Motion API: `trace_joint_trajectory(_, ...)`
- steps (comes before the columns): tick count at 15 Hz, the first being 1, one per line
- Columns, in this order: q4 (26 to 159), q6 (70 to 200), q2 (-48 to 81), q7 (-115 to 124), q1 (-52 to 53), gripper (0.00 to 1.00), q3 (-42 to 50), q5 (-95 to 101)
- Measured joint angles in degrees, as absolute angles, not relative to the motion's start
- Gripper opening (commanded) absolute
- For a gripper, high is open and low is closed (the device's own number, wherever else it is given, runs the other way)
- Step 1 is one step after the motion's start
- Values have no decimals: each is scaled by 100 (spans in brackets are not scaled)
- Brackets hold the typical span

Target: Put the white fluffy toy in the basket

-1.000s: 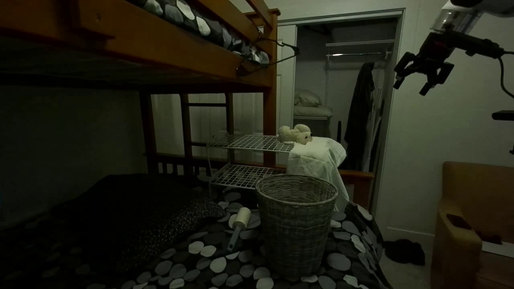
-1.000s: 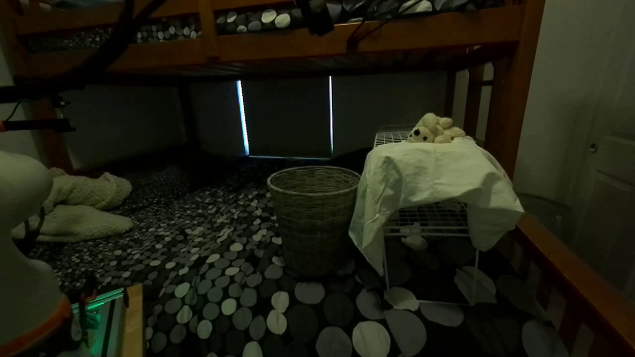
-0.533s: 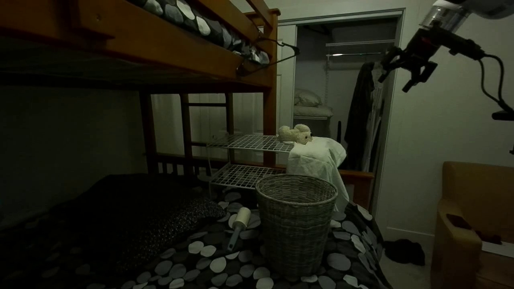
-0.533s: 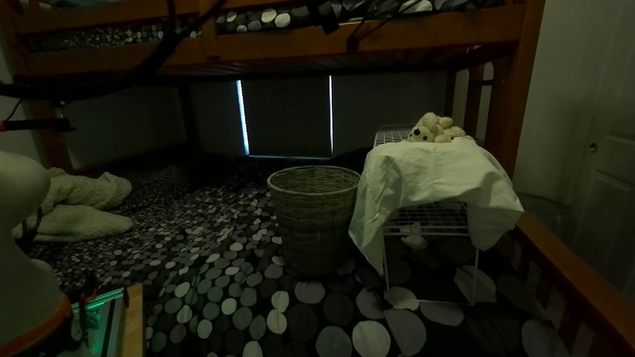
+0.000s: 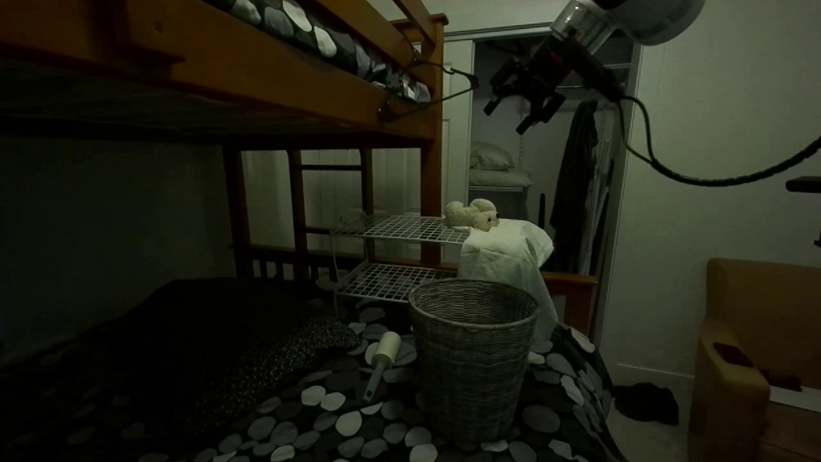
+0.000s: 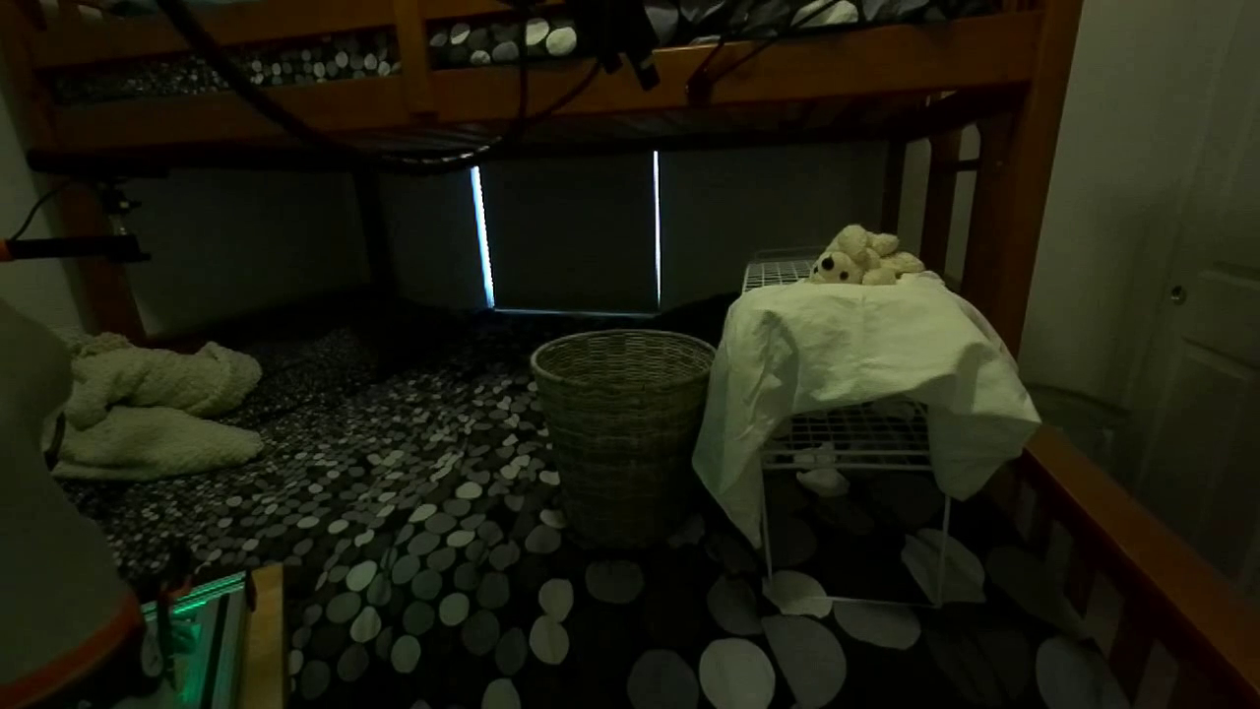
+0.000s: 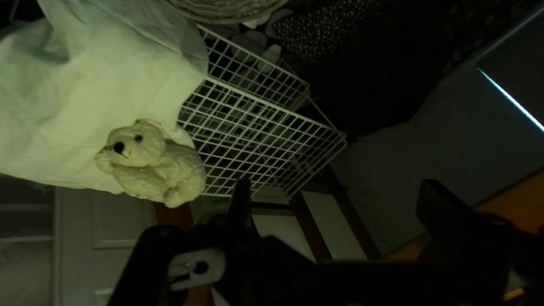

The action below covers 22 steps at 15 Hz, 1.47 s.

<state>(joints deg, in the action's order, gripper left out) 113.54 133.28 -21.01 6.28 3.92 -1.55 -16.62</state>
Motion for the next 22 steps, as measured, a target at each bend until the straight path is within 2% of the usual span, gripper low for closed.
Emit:
trace_joint_trajectory(9, 11290, 13700, -1826, 595, 371, 100, -234, -1437)
trace_joint_trajectory(16, 10815, 15914, 62, 125, 202, 100, -265, 231)
trace_joint_trajectory(22, 9892, 15900, 1127, -527, 74, 100, 136, 1148)
